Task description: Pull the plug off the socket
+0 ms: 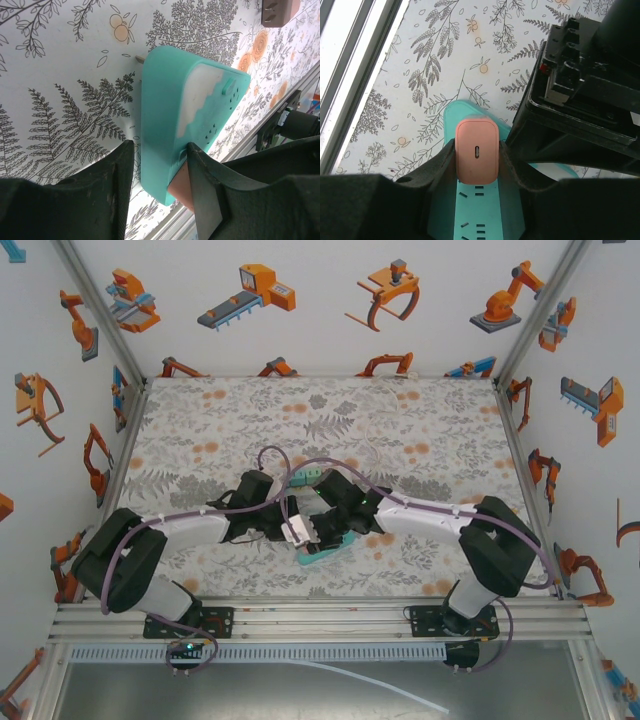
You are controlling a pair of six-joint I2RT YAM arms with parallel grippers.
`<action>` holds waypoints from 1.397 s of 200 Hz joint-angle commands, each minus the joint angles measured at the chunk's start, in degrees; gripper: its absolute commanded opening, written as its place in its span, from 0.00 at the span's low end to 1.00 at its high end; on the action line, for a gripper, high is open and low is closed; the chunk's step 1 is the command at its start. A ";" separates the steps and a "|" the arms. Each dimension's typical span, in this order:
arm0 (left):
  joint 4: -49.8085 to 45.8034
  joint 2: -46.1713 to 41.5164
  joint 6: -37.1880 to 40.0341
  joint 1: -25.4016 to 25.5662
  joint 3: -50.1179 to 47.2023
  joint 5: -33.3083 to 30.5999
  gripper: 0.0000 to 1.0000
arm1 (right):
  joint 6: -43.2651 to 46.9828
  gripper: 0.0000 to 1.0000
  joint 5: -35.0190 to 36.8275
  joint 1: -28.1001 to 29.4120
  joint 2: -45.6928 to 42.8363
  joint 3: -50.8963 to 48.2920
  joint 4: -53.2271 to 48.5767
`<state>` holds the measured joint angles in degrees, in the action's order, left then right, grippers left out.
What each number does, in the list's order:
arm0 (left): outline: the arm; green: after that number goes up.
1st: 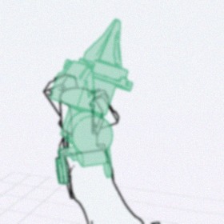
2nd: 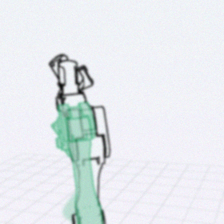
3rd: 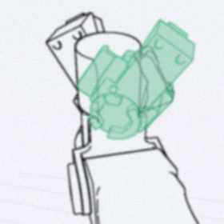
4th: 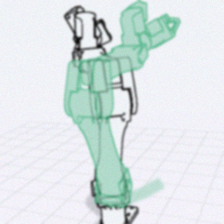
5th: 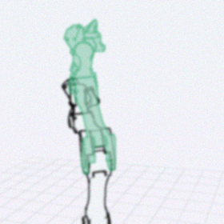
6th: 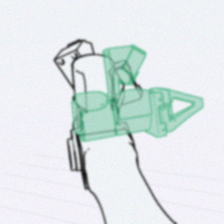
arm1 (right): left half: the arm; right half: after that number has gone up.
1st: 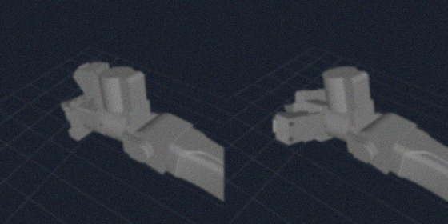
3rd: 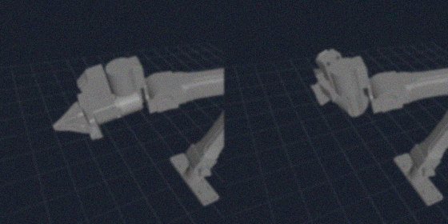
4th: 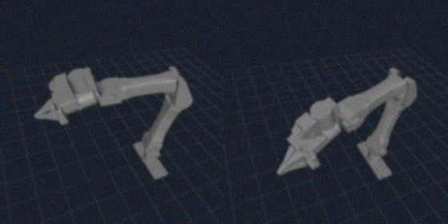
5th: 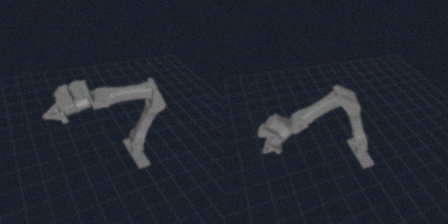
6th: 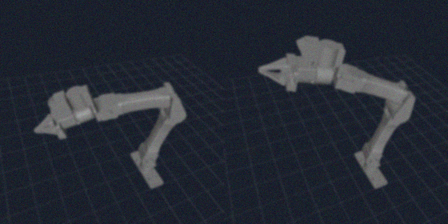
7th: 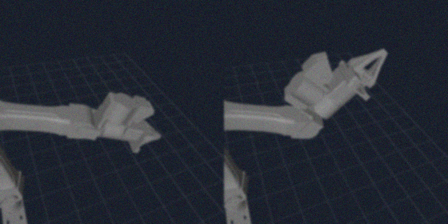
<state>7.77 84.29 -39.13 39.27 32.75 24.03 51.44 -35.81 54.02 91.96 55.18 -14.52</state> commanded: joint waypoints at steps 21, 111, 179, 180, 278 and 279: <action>-10.40 1.88 3.16 0.98 -4.54 -3.46 0.44 | 0.40 0.19 -4.20 -0.14 0.52 7.16 4.00; -11.26 2.80 3.78 0.95 -4.11 -5.32 0.44 | -3.36 0.16 -5.20 0.31 -1.71 7.67 3.28; -13.29 2.50 5.55 0.92 -4.11 -6.47 0.44 | 5.47 0.14 -1.10 0.32 -2.67 10.07 -4.11; -13.26 2.52 5.51 0.96 -4.11 -6.50 0.44 | 5.27 0.15 -1.32 0.26 -2.71 10.14 -4.06; -12.12 -0.36 5.55 0.95 -2.16 -5.63 0.49 | -10.33 0.16 -2.77 -2.59 -8.49 7.34 1.05; -12.10 -0.53 5.51 0.93 -2.08 -5.65 0.49 | -10.93 0.16 -2.77 -2.73 -8.65 7.28 1.28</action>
<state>6.90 83.44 -38.33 39.48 32.25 23.79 49.04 -39.83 54.06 88.88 62.04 -22.02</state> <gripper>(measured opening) 0.481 0.335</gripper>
